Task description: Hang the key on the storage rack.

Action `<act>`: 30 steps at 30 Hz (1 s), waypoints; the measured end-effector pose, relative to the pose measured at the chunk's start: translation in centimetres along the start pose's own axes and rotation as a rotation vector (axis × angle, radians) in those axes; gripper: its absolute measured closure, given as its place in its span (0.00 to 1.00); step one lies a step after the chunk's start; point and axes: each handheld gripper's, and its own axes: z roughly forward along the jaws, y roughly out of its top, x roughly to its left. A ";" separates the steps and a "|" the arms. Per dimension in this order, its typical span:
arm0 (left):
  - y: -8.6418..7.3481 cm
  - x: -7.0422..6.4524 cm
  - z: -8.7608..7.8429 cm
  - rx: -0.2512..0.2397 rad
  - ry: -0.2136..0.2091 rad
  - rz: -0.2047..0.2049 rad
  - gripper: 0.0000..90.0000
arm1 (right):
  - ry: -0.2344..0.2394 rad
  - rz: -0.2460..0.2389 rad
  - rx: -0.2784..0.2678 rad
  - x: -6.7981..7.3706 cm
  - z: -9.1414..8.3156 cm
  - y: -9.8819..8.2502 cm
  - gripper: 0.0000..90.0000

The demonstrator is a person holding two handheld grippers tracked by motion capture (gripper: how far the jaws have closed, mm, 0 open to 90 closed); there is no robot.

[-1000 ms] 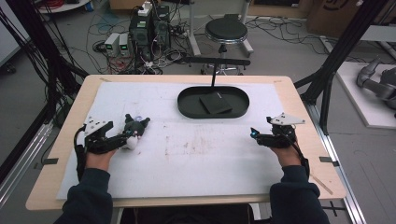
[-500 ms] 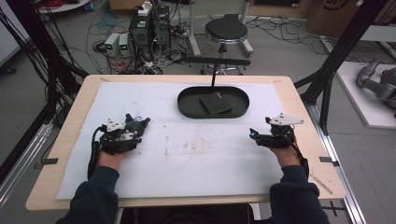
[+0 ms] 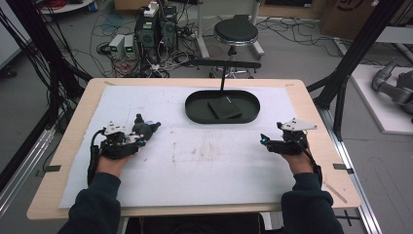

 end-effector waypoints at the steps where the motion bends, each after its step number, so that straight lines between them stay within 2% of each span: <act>1: 0.4 0.0 -0.2 -0.015 -0.024 -0.006 0.58 | 0.000 0.000 0.000 0.0 0.0 0.0 0.24; 3: 1.4 0.0 -0.7 -0.052 -0.075 -0.021 0.58 | -0.003 0.003 -0.009 -0.2 -0.1 0.0 0.24; 6: 3.0 -0.1 -1.0 -0.092 -0.132 -0.029 0.58 | -0.004 0.010 -0.017 -0.4 -0.3 0.1 0.24; 12: 7.0 -0.8 -1.3 -0.141 -0.212 -0.023 0.58 | -0.003 0.020 -0.029 -0.5 -0.3 0.2 0.24; 16: 9.5 -1.3 -1.4 -0.154 -0.274 -0.020 0.58 | -0.001 0.020 -0.037 -0.6 -0.5 0.3 0.24; 23: 13.0 -2.3 -0.8 -0.184 -0.328 -0.003 0.58 | -0.008 0.026 -0.057 -0.9 -0.8 0.4 0.24; 26: 13.9 -2.8 -0.1 -0.191 -0.340 -0.006 0.58 | -0.007 0.029 -0.059 -1.0 -0.8 0.5 0.24; 30: 14.7 -3.6 1.1 -0.174 -0.351 0.017 0.58 | -0.009 0.026 -0.061 -1.1 -0.9 0.5 0.24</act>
